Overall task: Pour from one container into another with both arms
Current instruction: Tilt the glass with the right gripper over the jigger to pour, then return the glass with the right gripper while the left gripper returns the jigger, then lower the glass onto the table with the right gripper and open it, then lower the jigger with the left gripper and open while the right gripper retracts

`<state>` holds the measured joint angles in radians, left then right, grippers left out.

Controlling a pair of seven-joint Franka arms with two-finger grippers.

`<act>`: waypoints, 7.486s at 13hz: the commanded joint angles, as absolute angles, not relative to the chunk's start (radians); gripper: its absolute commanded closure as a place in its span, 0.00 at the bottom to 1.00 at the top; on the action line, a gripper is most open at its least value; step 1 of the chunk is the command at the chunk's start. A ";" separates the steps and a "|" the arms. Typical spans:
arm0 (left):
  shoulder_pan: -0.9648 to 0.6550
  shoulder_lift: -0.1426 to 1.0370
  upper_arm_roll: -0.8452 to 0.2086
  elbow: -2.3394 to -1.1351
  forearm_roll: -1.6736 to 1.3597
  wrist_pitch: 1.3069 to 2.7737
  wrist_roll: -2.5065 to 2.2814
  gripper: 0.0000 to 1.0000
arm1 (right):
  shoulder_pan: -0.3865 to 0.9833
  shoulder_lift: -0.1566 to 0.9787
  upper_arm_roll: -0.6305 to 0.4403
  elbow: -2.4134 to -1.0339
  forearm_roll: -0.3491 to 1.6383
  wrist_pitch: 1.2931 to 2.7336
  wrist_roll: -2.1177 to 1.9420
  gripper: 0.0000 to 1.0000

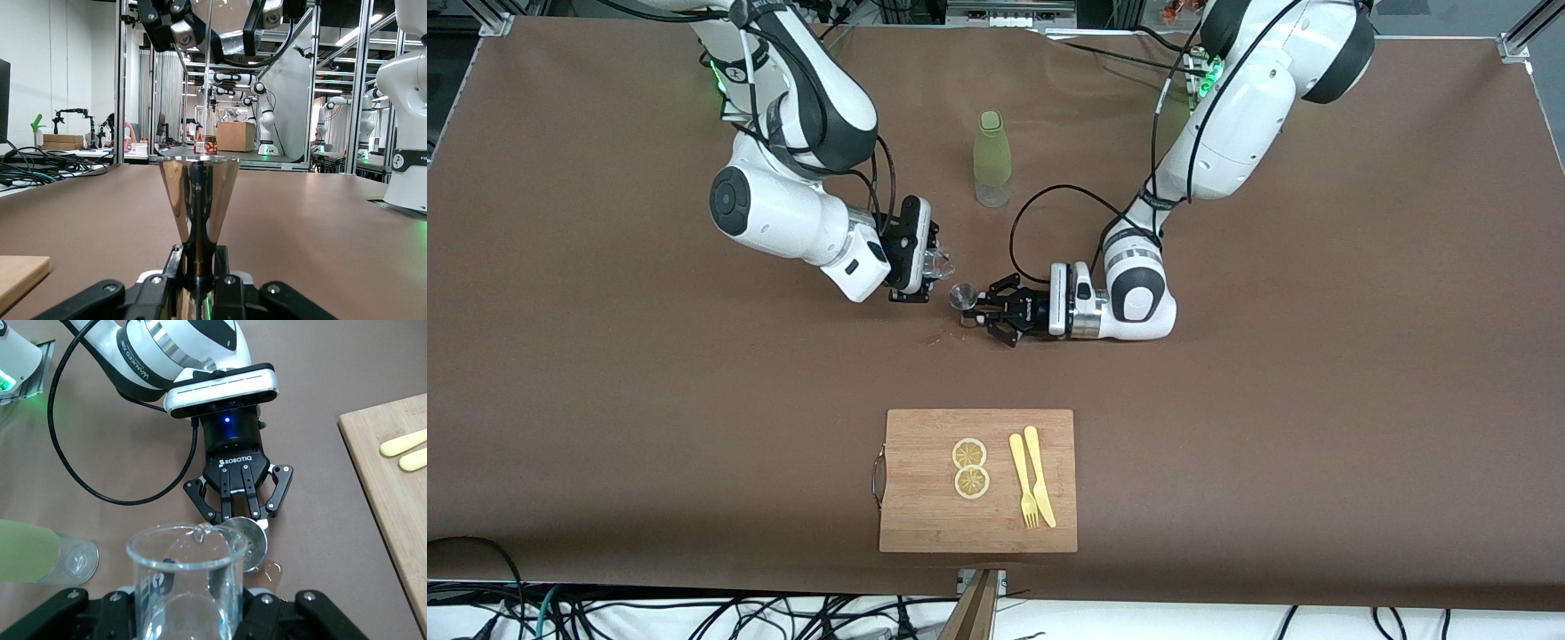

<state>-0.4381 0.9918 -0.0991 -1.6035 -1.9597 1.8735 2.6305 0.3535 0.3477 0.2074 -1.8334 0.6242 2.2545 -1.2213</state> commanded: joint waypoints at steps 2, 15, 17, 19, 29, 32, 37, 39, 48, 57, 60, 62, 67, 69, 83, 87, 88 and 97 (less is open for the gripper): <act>-0.449 0.994 -0.103 -1.594 -2.006 1.899 2.692 1.00 | 0.357 0.337 0.212 -1.832 0.592 2.263 -1.186 0.74; -0.451 0.992 -0.103 -1.594 -2.017 1.893 2.692 1.00 | 0.289 0.235 0.212 -1.931 0.867 2.347 -1.372 0.74; -0.451 0.991 -0.103 -1.594 -2.016 1.893 2.692 1.00 | 0.227 0.213 0.210 -1.960 1.047 2.268 -1.579 0.74; -0.445 0.986 -0.101 -1.594 -2.005 1.890 2.692 1.00 | 0.166 0.213 0.195 -1.976 1.168 2.147 -1.736 0.74; -0.272 0.977 -0.075 -1.614 -1.791 1.726 2.712 1.00 | -0.023 0.423 -0.006 -1.965 1.169 1.735 -2.290 0.73; -0.200 0.965 -0.074 -1.618 -1.672 1.697 2.701 1.00 | -0.095 0.501 -0.015 -1.953 1.164 1.665 -2.403 0.74; -0.054 0.920 -0.074 -1.692 -1.482 1.625 2.691 1.00 | -0.190 0.661 -0.047 -1.885 1.141 1.505 -2.535 0.73; -0.002 0.919 -0.069 -1.698 -1.430 1.583 2.692 1.00 | -0.221 0.745 -0.055 -1.806 1.123 1.430 -2.585 0.73; 0.141 0.874 0.066 -1.750 -1.227 1.383 2.709 1.00 | -0.359 0.963 -0.072 -1.654 1.052 1.456 -2.701 0.73; 0.273 0.899 0.242 -1.735 -1.143 1.215 2.845 1.00 | -0.348 0.977 -0.011 -1.657 1.089 1.555 -2.683 0.46; 0.298 0.937 0.276 -1.701 -1.141 1.171 2.911 1.00 | -0.350 0.945 -0.018 -1.660 1.080 1.557 -2.684 0.00; 0.310 0.971 0.291 -1.661 -1.137 1.140 2.940 1.00 | -0.351 0.919 -0.050 -1.664 1.075 1.560 -2.684 0.00; 0.322 1.041 0.302 -1.597 -1.135 1.120 2.982 1.00 | -0.396 0.806 -0.095 -1.667 0.924 1.626 -2.569 0.00; 0.322 1.064 0.302 -1.575 -1.137 1.120 2.987 1.00 | -0.399 0.763 -0.091 -1.667 0.878 1.660 -2.444 0.00; 0.319 1.080 0.331 -1.531 -1.054 1.120 2.917 0.00 | -0.232 0.306 -0.037 -1.684 0.407 1.786 -1.185 0.02; 0.311 1.011 0.334 -1.483 -0.893 1.105 2.671 0.00 | -0.086 0.177 -0.092 -1.680 0.191 1.749 -0.840 0.01; 0.304 0.979 0.347 -1.453 -0.850 1.091 2.622 0.00 | -0.045 0.149 -0.128 -1.683 0.178 1.727 -0.748 0.01; 0.247 0.772 0.341 -1.373 -0.784 0.988 1.980 0.00 | 0.107 0.008 -0.161 -1.605 -0.012 1.457 -0.040 0.01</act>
